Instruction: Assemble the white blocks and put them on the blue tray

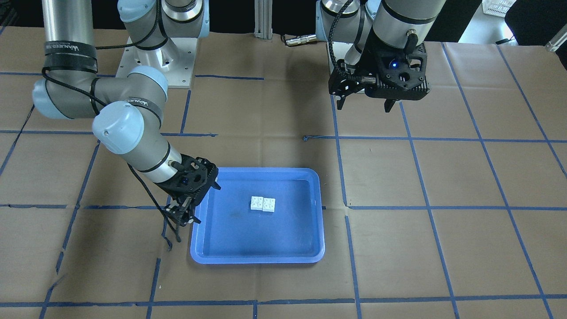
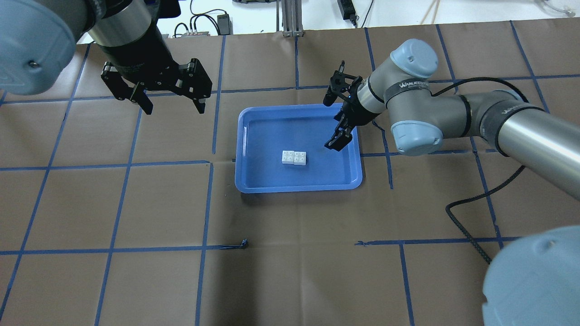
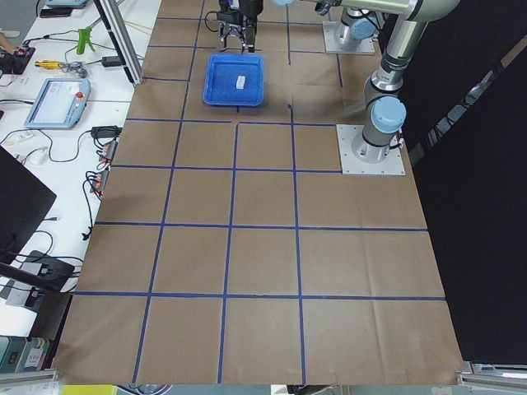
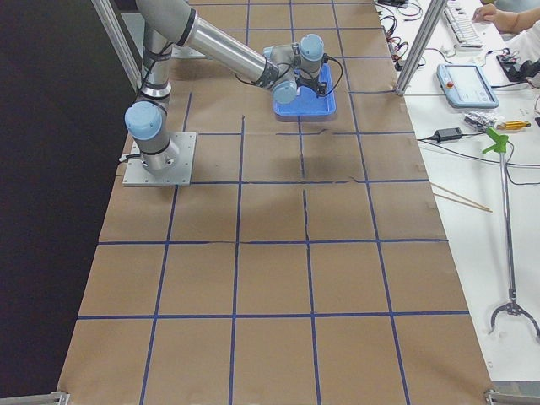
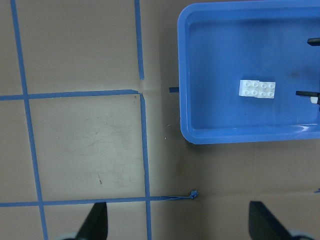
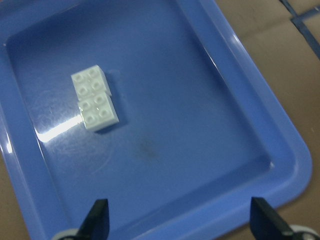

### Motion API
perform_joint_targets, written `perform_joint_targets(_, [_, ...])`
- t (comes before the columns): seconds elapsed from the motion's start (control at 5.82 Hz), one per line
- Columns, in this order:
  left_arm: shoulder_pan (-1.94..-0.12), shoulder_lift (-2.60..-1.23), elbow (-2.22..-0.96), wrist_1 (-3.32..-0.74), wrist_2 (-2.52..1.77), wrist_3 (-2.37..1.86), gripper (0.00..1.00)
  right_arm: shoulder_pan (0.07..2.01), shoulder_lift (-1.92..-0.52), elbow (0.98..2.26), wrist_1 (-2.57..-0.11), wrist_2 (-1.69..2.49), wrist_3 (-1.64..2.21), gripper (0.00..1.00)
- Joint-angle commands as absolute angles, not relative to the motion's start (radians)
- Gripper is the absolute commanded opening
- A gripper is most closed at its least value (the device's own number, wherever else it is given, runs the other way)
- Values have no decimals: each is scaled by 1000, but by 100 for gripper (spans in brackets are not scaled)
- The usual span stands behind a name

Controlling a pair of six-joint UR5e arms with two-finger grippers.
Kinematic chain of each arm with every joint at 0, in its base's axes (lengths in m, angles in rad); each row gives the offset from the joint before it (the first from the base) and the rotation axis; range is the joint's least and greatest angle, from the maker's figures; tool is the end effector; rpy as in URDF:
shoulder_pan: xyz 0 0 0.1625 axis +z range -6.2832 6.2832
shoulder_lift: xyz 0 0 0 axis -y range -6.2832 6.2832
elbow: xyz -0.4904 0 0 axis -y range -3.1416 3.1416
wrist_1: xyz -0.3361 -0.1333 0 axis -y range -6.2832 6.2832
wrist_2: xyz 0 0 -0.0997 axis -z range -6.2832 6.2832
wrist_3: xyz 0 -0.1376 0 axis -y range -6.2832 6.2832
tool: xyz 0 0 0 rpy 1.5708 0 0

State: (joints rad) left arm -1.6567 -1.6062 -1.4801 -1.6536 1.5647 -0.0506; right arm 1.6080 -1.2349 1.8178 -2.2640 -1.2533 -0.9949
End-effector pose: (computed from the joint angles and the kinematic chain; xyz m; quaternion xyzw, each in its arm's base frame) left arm -0.1722 -0.4357 0.5309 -0.0176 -0.9997 -0.0139 0.0021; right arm 0.1968 -0.5488 0.3215 -0.4941 0.8532 -0.1210 0.1150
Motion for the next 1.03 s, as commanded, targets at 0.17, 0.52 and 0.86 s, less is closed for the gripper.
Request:
perform_joint_targets(0.17, [-1657,-1606,-1480,-1654,1568,-51,99,1574,-1324,1677,-1965,-1456,-603,100])
perform_joint_targets(0.52, [-1657,-1606,-1482,-1652,1569,-51,99,1557,-1415,1521,-1562,-1581,-310,100])
perform_joint_targets(0.86, [-1657,-1606,-1474,-1646,1568,-51,99,1563,-1483,1401,-1313,-1591,-37,100])
